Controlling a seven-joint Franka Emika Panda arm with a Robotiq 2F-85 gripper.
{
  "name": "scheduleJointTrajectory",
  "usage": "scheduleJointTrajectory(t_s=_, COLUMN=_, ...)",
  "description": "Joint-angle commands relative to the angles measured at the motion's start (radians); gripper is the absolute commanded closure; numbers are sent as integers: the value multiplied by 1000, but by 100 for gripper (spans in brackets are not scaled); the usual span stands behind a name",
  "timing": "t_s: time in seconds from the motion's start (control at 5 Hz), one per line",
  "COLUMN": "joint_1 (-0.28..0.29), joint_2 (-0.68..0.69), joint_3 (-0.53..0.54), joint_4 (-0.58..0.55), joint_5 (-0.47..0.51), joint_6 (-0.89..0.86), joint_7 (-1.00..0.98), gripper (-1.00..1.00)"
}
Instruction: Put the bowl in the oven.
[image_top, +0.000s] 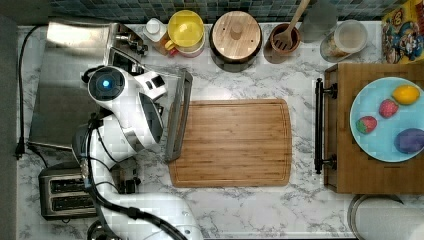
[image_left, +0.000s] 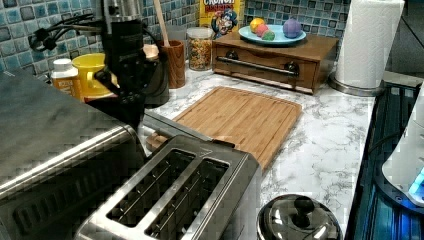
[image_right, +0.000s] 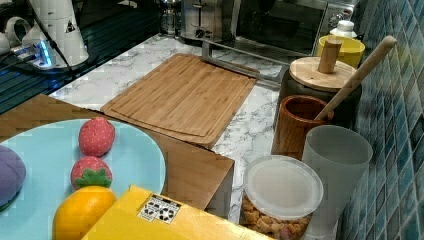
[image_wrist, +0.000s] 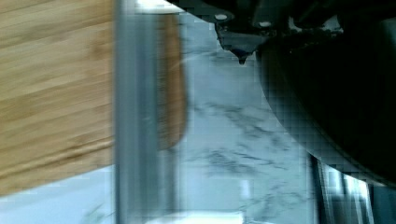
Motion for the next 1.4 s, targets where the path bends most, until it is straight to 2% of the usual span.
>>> scheduleJointTrajectory(t_s=0.2, joint_1=-56, joint_2=22, joint_3=63, joint_4=49, joint_5=285, joint_6=195, joint_7=20, gripper=100)
scheduleJointTrajectory(t_s=0.4, joint_1=-63, joint_2=15, joint_3=79, joint_4=2, joint_5=334, joint_6=273, joint_7=-72, gripper=100)
scheduleJointTrajectory(t_s=0.6, joint_1=-27, joint_2=47, joint_3=72, joint_4=14, joint_5=339, joint_6=287, joint_7=-87, gripper=100)
scheduleJointTrajectory(t_s=0.8, joint_1=4, joint_2=96, joint_3=72, joint_4=48, joint_5=300, joint_6=266, joint_7=-82, gripper=100)
scheduleJointTrajectory(t_s=1.2, joint_1=15, joint_2=163, joint_3=68, joint_4=127, joint_5=249, joint_6=201, joint_7=-56, gripper=100)
scheduleJointTrajectory(t_s=1.4, joint_1=-13, joint_2=129, joint_3=83, joint_4=79, joint_5=278, joint_6=272, joint_7=-65, gripper=0)
